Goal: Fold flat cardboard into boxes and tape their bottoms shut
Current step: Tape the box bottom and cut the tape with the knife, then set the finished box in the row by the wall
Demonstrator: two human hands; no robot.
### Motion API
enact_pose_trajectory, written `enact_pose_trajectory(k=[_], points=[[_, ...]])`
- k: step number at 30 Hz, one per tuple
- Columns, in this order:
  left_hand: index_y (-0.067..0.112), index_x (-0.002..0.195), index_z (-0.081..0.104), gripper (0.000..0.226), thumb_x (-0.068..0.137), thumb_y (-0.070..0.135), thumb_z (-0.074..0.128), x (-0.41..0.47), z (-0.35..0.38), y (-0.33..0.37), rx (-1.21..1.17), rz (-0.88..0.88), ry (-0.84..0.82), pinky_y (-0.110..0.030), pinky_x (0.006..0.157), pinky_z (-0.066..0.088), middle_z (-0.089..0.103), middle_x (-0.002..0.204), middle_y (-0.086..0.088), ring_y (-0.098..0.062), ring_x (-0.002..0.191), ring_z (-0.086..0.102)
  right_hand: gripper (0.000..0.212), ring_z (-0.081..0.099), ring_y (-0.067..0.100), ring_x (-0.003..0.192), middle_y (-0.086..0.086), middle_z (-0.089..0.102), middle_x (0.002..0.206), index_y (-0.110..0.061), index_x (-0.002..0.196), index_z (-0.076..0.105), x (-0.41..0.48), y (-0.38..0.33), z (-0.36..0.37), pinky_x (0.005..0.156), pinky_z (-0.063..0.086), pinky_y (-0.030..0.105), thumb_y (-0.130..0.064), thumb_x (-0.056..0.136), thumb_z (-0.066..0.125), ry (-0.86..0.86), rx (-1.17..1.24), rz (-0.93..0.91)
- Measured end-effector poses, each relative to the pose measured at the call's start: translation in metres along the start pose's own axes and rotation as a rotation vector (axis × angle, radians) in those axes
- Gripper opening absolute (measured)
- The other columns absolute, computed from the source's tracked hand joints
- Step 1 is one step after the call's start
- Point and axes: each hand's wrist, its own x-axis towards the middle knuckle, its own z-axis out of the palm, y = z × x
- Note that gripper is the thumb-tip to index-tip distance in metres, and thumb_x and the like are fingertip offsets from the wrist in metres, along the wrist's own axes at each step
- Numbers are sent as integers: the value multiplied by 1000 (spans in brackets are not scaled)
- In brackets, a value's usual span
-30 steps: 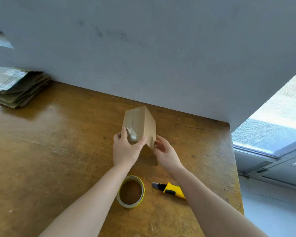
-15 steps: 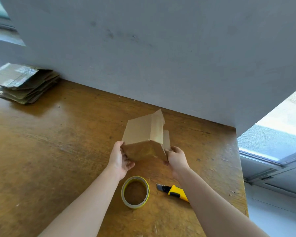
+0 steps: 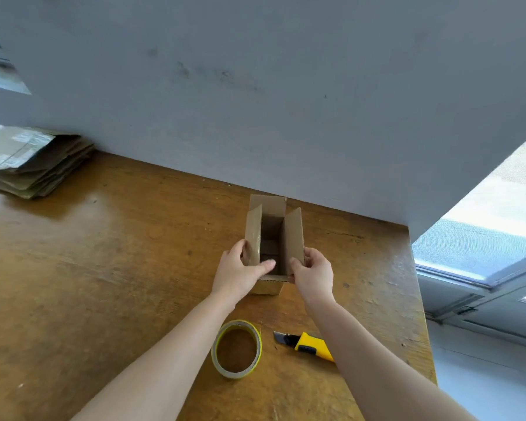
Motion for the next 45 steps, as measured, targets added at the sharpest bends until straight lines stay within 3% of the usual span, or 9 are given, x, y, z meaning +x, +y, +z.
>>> enact_pose_trajectory(k=[3, 11, 16, 21, 27, 32, 38, 45], points=[[27, 146, 36, 62, 91, 31, 62, -1, 10, 12, 105, 41, 41, -37, 102, 41, 40, 150, -2, -24, 134, 40, 43, 63, 21, 99, 1, 64, 114, -19, 133, 53, -2, -3, -13, 85, 58, 42, -20, 92, 64, 42, 23, -14], [24, 146, 38, 50, 98, 24, 51, -5, 63, 66, 114, 167, -60, -33, 103, 40, 40, 150, 0, -22, 135, 41, 39, 64, 21, 102, 3, 66, 116, -17, 134, 55, 9, 0, -82, 89, 56, 44, -27, 97, 56, 212, 29, -51], [23, 146, 37, 50, 98, 24, 50, -4, 118, 100, 111, 166, -160, -37, 105, 39, 38, 151, 1, -23, 137, 39, 36, 60, 22, 107, 4, 66, 119, -14, 134, 56, 27, 8, -133, 96, 50, 38, -25, 101, 44, 302, -45, -89], [24, 146, 37, 50, 98, 24, 50, 4, 168, 124, 102, 159, -213, -33, 102, 40, 38, 151, 2, -23, 136, 40, 33, 56, 17, 89, -5, 63, 100, -18, 130, 53, 51, 18, -177, 79, 40, 27, -14, 98, 47, 335, -137, -82], [22, 147, 36, 51, 98, 23, 49, 21, 210, 147, 169, 205, -249, -26, 97, 39, 39, 151, 2, -21, 135, 41, 37, 59, 28, 101, 7, 69, 106, -19, 131, 55, 88, 28, -207, 88, 43, 35, -10, 96, 48, 357, -149, -25], [20, 148, 34, 51, 99, 25, 47, 35, 230, 163, 231, 235, -250, -32, 106, 35, 38, 152, 1, -22, 137, 38, 38, 60, 26, 106, 4, 68, 115, -24, 134, 53, 117, 33, -216, 90, 43, 35, -14, 98, 46, 360, -193, -7], [21, 149, 32, 56, 97, 36, 49, 47, 240, 172, 306, 284, -280, -34, 107, 36, 39, 151, 1, -22, 137, 38, 39, 60, 28, 108, 5, 68, 116, -26, 136, 50, 135, 38, -223, 85, 42, 36, -18, 98, 45, 374, -288, -19], [22, 149, 31, 62, 95, 47, 49, 38, 220, 167, 413, 329, -298, -37, 109, 32, 36, 153, 1, -21, 139, 35, 45, 52, 27, 121, 7, 59, 131, -19, 142, 43, 125, 37, -225, 94, 38, 38, -31, 99, 47, 367, -317, -82]])
